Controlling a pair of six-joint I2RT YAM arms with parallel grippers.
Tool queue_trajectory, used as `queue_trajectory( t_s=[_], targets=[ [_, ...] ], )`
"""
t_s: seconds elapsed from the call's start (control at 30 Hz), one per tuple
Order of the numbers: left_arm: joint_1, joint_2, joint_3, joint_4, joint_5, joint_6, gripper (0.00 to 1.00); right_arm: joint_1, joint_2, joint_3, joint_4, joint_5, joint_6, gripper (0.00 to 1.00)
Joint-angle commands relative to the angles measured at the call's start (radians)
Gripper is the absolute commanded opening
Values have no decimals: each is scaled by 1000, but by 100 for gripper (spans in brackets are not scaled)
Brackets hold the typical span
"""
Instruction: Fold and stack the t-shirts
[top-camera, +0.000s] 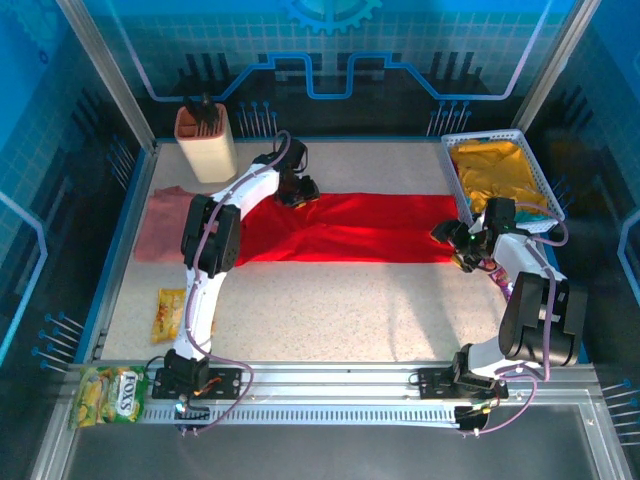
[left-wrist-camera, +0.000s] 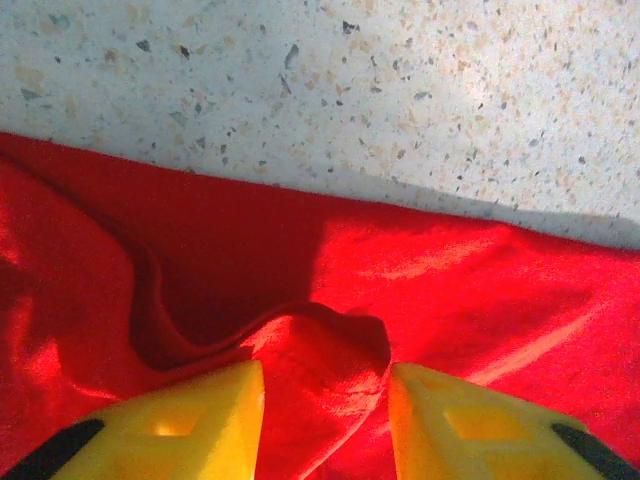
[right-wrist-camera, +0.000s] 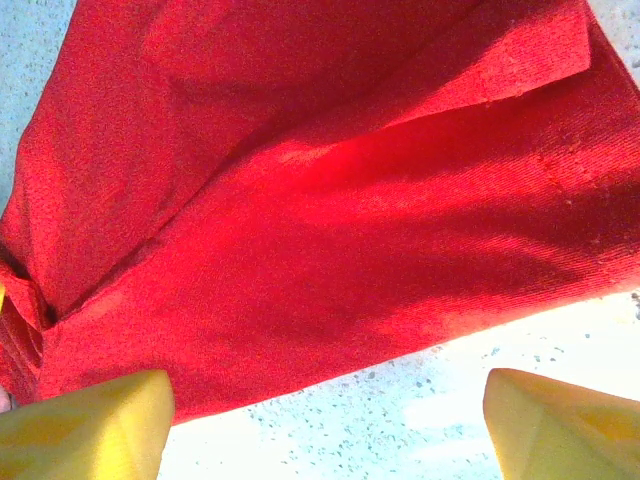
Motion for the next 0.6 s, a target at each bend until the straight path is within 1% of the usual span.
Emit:
queue_trajectory(
  t_s=[0.0,0.03,0.07,0.17,0.27,0.43,0.57],
  targets=[
    [-10,-9,33,-64,-70,71,50,1,9,-1,-7,-28,-9,81],
    [-18,-14,37,-73,-96,95,54,-1,12,-1,-5,-34,-11,81],
    [-25,-14,44,-81,-113,111,55,-3,15,-2,-2,-40,-10,81],
    [-48,-2,81,-118,-161,144,54,-6,24,-5,8,-55,-6,81],
    [-78,20,118,-148,-216,174,51,-6,29,-13,23,-70,2,81],
    [-104,53,155,-156,-237,188,48,-7,32,-17,25,-80,1,80],
    [-115,90,200,-201,-291,195,45,-12,24,-24,23,-87,-1,80]
  ],
)
